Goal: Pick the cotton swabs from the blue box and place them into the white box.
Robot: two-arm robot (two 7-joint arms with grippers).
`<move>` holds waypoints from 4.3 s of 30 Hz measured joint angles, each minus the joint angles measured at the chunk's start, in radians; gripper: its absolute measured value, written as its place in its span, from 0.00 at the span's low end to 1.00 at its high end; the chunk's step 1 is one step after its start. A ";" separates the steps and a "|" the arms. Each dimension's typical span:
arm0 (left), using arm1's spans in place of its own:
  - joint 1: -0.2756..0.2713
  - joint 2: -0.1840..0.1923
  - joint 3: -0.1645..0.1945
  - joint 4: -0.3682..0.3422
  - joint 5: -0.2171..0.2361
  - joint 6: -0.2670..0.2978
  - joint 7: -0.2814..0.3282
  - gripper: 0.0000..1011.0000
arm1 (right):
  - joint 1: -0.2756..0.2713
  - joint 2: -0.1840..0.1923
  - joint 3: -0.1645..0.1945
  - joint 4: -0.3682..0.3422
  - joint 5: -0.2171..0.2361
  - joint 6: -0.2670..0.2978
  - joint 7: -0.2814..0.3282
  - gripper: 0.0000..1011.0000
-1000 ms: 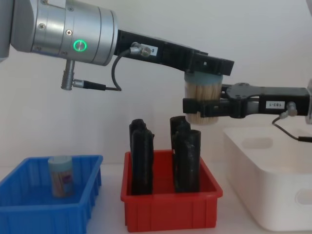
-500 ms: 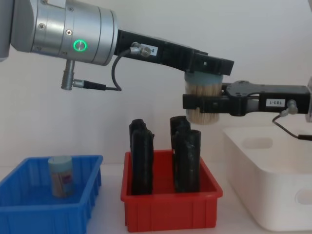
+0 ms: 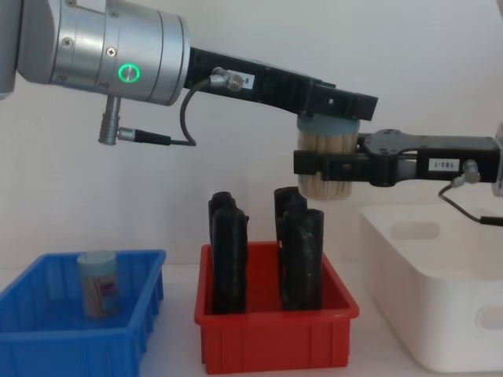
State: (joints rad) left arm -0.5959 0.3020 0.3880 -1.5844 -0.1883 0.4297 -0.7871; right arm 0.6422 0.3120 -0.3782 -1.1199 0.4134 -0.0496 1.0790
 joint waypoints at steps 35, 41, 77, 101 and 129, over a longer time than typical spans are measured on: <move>0.000 0.000 0.000 0.000 0.000 0.000 0.000 0.99 | -0.015 0.024 -0.010 -0.033 0.018 0.010 -0.013 0.66; 0.000 0.000 0.000 0.000 0.000 0.000 0.000 0.99 | -0.024 0.035 -0.006 -0.034 0.019 0.013 -0.042 0.66; 0.000 0.000 0.000 0.000 0.000 0.000 0.000 0.99 | -0.074 0.113 0.073 0.008 0.010 0.011 -0.434 0.66; 0.000 0.000 0.000 0.000 0.000 0.000 0.000 0.99 | -0.058 0.087 0.079 0.085 -0.033 0.013 -0.800 0.99; 0.058 0.013 0.011 -0.006 -0.001 -0.066 0.124 0.99 | -0.126 0.058 0.084 0.025 -0.068 0.005 -0.934 0.99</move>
State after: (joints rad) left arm -0.5379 0.3146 0.3989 -1.5905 -0.1895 0.3634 -0.6631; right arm 0.5167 0.3699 -0.2944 -1.0947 0.3451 -0.0441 0.1454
